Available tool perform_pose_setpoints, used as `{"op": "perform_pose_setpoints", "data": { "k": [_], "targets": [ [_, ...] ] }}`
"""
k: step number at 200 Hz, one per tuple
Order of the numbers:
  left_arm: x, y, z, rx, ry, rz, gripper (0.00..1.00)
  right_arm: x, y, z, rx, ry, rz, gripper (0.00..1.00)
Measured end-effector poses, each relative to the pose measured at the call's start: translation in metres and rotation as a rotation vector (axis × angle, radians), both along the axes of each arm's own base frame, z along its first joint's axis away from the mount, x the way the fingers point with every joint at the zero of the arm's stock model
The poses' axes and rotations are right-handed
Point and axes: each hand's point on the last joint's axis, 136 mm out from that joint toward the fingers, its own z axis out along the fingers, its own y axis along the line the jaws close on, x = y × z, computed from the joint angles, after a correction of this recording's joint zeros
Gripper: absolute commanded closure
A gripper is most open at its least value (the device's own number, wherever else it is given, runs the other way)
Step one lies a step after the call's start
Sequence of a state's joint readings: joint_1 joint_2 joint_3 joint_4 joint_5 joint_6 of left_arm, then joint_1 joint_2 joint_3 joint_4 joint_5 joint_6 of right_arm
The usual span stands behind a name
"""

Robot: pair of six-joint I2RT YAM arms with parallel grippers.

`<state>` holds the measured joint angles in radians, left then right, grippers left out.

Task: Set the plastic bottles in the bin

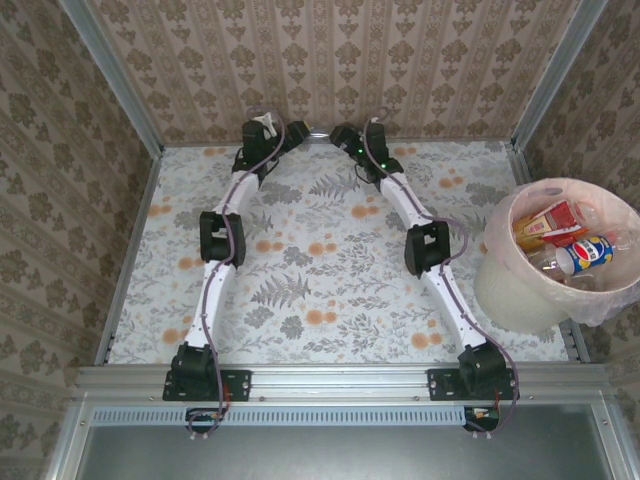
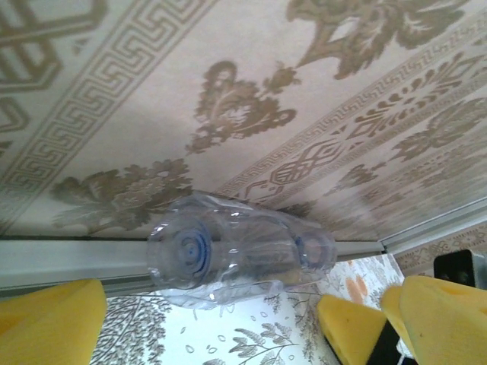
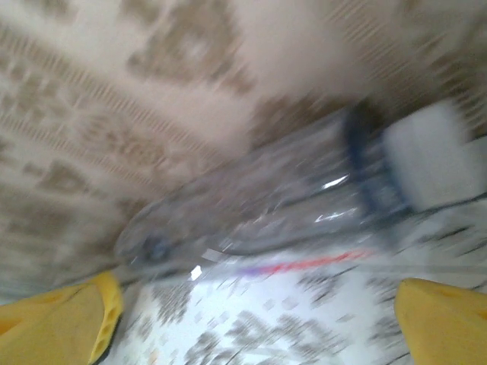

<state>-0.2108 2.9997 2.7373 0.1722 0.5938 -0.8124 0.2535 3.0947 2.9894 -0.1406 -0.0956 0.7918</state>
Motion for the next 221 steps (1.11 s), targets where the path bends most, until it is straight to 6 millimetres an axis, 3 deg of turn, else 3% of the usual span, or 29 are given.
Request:
{"op": "perform_pose_setpoints", "data": {
  "k": [30, 55, 100, 158, 189, 221],
  "targets": [
    [-0.005, -0.013, -0.002, -0.001, -0.010, -0.027, 0.00, 0.012, -0.036, 0.004, 0.027, -0.016, -0.074, 0.00],
    [-0.008, -0.022, -0.012, 0.002, -0.012, -0.039, 0.00, 0.018, -0.044, 0.015, 0.066, -0.064, -0.089, 0.00],
    [-0.007, -0.023, -0.011, 0.001, -0.025, -0.034, 0.00, 0.015, -0.006, 0.037, 0.117, -0.173, -0.040, 0.00],
    [-0.004, -0.022, -0.010, -0.002, -0.047, -0.023, 0.00, 0.003, 0.036, 0.027, 0.150, -0.170, 0.027, 0.00],
    [-0.008, -0.031, -0.010, 0.011, -0.067, -0.038, 0.00, -0.002, 0.044, 0.032, 0.143, -0.145, 0.066, 0.00],
    [-0.014, -0.049, -0.011, 0.013, -0.074, -0.055, 0.00, -0.009, 0.034, 0.047, 0.067, -0.087, 0.095, 0.00]
  ]
}}
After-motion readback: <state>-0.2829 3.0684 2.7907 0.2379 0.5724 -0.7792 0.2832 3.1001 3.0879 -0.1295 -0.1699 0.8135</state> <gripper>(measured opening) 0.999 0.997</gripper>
